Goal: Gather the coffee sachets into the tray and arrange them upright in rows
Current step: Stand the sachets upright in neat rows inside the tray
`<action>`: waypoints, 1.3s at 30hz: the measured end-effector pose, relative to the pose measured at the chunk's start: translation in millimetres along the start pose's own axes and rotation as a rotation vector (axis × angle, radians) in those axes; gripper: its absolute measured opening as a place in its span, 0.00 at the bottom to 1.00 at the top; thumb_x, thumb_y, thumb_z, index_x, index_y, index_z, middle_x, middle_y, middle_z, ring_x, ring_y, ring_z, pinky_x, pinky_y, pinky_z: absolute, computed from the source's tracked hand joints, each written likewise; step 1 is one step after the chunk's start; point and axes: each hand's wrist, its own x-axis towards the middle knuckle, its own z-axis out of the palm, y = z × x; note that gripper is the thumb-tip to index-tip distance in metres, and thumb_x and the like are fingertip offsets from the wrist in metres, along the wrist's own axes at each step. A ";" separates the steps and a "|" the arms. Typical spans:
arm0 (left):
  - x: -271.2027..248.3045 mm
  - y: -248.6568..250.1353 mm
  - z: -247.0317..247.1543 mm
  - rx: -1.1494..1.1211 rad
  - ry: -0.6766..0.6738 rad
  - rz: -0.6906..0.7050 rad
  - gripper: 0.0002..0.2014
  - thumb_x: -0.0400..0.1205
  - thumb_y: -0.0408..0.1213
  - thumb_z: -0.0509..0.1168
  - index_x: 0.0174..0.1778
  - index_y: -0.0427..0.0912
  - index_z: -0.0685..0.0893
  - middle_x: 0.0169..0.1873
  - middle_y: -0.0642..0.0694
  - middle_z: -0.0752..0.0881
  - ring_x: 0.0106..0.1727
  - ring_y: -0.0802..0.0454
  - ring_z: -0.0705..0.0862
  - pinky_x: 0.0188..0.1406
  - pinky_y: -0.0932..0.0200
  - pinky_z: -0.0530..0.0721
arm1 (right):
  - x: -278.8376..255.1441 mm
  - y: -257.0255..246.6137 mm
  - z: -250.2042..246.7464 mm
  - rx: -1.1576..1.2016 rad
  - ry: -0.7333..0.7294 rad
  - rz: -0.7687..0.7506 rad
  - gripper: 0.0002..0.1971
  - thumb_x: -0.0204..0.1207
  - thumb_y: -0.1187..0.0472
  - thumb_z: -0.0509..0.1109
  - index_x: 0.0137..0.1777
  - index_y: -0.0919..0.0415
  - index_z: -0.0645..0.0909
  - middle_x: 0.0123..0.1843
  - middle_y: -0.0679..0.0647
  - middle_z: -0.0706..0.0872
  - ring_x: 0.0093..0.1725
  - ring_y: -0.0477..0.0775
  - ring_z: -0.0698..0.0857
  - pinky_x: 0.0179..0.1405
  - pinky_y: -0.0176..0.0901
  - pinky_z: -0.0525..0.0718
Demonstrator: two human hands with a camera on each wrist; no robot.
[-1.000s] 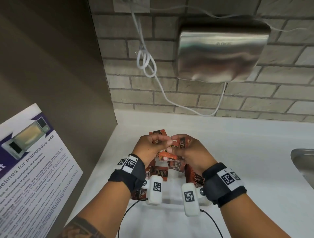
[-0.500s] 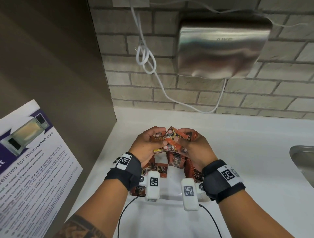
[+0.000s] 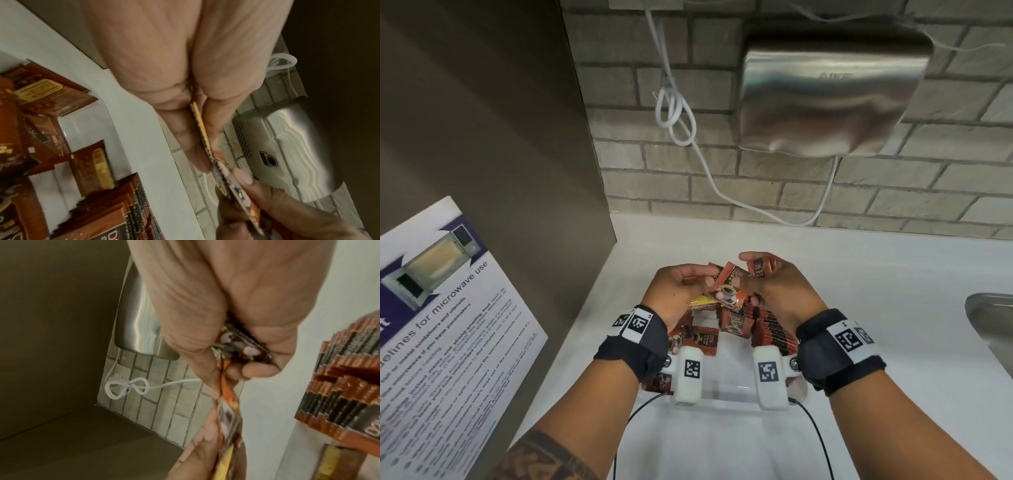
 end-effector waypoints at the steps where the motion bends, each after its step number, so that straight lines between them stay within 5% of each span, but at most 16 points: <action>1: -0.4 0.2 1.4 -0.001 0.004 0.009 0.11 0.80 0.26 0.74 0.49 0.49 0.94 0.52 0.46 0.94 0.57 0.48 0.91 0.67 0.47 0.85 | 0.9 1.2 2.6 0.034 0.029 0.003 0.20 0.72 0.72 0.79 0.62 0.57 0.84 0.35 0.52 0.85 0.30 0.53 0.82 0.32 0.43 0.81; 6: 0.1 0.4 0.9 -0.046 0.043 0.033 0.10 0.79 0.26 0.75 0.53 0.43 0.93 0.51 0.44 0.94 0.50 0.48 0.91 0.59 0.52 0.86 | 1.4 12.5 23.2 0.231 0.050 0.034 0.25 0.69 0.74 0.81 0.64 0.59 0.81 0.45 0.58 0.89 0.46 0.61 0.91 0.42 0.49 0.87; 10: 1.3 1.1 -7.0 -0.015 0.066 0.056 0.11 0.79 0.28 0.76 0.49 0.50 0.95 0.54 0.48 0.93 0.57 0.48 0.91 0.67 0.46 0.85 | 2.9 10.8 27.4 0.322 0.087 0.013 0.21 0.75 0.75 0.74 0.66 0.60 0.80 0.51 0.61 0.91 0.53 0.64 0.91 0.55 0.58 0.89; 14: 1.6 0.0 -14.2 -0.049 0.103 0.058 0.13 0.76 0.28 0.78 0.50 0.51 0.93 0.54 0.44 0.93 0.57 0.42 0.91 0.66 0.37 0.85 | 8.9 1.5 17.3 0.435 0.140 0.033 0.14 0.85 0.72 0.61 0.66 0.58 0.78 0.50 0.62 0.92 0.50 0.59 0.93 0.56 0.57 0.88; 18: 0.4 0.9 -13.5 -0.079 0.087 0.061 0.20 0.69 0.36 0.83 0.56 0.51 0.89 0.54 0.41 0.92 0.57 0.39 0.91 0.65 0.36 0.86 | 2.9 -2.1 24.8 0.227 0.014 0.058 0.18 0.79 0.62 0.76 0.66 0.56 0.78 0.46 0.55 0.86 0.37 0.51 0.86 0.49 0.50 0.87; 21: -0.9 4.6 -7.3 -0.095 0.013 0.053 0.25 0.68 0.43 0.83 0.60 0.53 0.87 0.59 0.39 0.90 0.63 0.36 0.87 0.66 0.38 0.84 | 2.4 3.4 34.0 0.158 -0.074 0.085 0.23 0.73 0.65 0.81 0.67 0.59 0.81 0.56 0.60 0.91 0.53 0.60 0.91 0.53 0.51 0.91; 25: 3.7 1.5 -11.2 -0.199 0.050 -0.017 0.22 0.75 0.26 0.75 0.62 0.48 0.81 0.60 0.34 0.88 0.65 0.33 0.86 0.71 0.32 0.80 | 4.8 2.3 27.6 0.250 -0.028 0.056 0.19 0.77 0.74 0.73 0.67 0.64 0.82 0.56 0.63 0.92 0.55 0.62 0.92 0.48 0.50 0.90; 28: 6.0 0.1 -16.8 -0.141 0.149 0.001 0.27 0.62 0.42 0.83 0.57 0.52 0.83 0.59 0.40 0.90 0.63 0.38 0.88 0.69 0.32 0.82 | 5.6 2.1 20.0 0.299 -0.026 0.073 0.16 0.83 0.73 0.64 0.67 0.62 0.80 0.53 0.63 0.92 0.56 0.64 0.92 0.57 0.58 0.90; 30: 4.9 2.4 -17.9 -0.159 0.157 0.023 0.21 0.64 0.40 0.82 0.52 0.48 0.87 0.55 0.40 0.91 0.59 0.40 0.89 0.67 0.34 0.84 | 3.3 1.6 19.8 0.305 -0.026 0.096 0.16 0.83 0.72 0.62 0.67 0.60 0.79 0.51 0.63 0.93 0.53 0.63 0.92 0.61 0.62 0.88; 33: -0.6 6.7 -17.0 -0.188 0.034 0.072 0.09 0.70 0.34 0.81 0.43 0.48 0.91 0.50 0.39 0.92 0.55 0.42 0.90 0.63 0.44 0.86 | -4.0 2.4 24.1 0.207 -0.059 0.092 0.16 0.82 0.66 0.71 0.68 0.59 0.79 0.48 0.58 0.90 0.46 0.55 0.91 0.61 0.62 0.88; 36: -6.9 11.1 -15.0 -0.279 -0.146 0.041 0.11 0.75 0.31 0.73 0.53 0.43 0.89 0.46 0.43 0.93 0.50 0.48 0.91 0.51 0.56 0.87 | -8.7 4.1 26.5 0.158 -0.190 0.091 0.19 0.78 0.60 0.76 0.69 0.58 0.81 0.54 0.58 0.90 0.49 0.53 0.91 0.61 0.59 0.89; 39: -5.1 11.0 -14.6 -0.244 -0.129 0.007 0.23 0.73 0.34 0.78 0.64 0.44 0.84 0.53 0.41 0.92 0.54 0.43 0.90 0.56 0.44 0.88 | -11.7 4.4 28.5 0.194 -0.255 0.078 0.17 0.79 0.62 0.76 0.67 0.59 0.83 0.53 0.59 0.91 0.45 0.52 0.91 0.58 0.56 0.90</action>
